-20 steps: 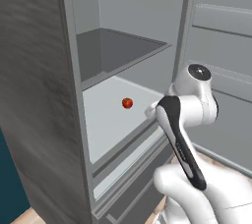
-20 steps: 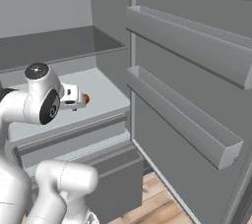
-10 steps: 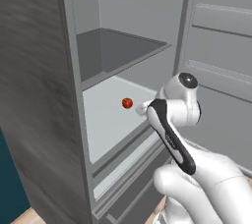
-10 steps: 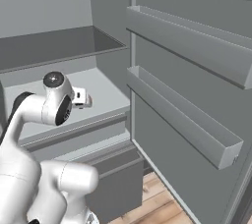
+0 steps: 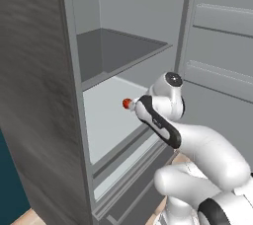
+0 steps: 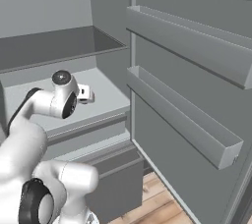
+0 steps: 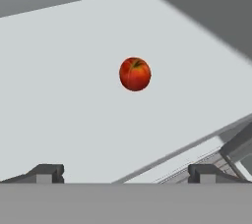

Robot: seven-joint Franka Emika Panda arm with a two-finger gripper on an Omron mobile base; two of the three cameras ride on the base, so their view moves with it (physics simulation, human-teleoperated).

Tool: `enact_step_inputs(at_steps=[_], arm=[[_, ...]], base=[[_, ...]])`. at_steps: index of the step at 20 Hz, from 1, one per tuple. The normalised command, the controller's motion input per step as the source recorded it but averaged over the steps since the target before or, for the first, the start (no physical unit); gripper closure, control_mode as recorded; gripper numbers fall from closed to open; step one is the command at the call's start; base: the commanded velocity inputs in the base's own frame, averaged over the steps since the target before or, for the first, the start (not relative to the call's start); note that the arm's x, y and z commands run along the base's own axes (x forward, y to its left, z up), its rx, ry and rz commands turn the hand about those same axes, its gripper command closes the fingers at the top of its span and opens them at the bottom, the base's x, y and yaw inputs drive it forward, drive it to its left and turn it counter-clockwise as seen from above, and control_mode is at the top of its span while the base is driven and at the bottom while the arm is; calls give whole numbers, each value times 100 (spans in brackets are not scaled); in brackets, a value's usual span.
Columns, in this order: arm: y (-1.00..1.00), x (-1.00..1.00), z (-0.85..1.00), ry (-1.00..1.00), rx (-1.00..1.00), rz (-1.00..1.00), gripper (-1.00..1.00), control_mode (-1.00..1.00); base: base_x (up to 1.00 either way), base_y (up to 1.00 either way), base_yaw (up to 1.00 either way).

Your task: Open the fridge, remove the apple, tomato, and steak, and place them on any counter.

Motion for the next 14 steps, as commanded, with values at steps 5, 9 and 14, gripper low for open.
enact_step_inputs(at_steps=[5,9,14], arm=[[18,50,-31,0,0,0,-100,-100],[13,49,-22,0,0,0,-100,-100],[2,52,-20,1,0,0,-100,-100]], base=[[0,0,0],[0,0,0],[0,0,0]])
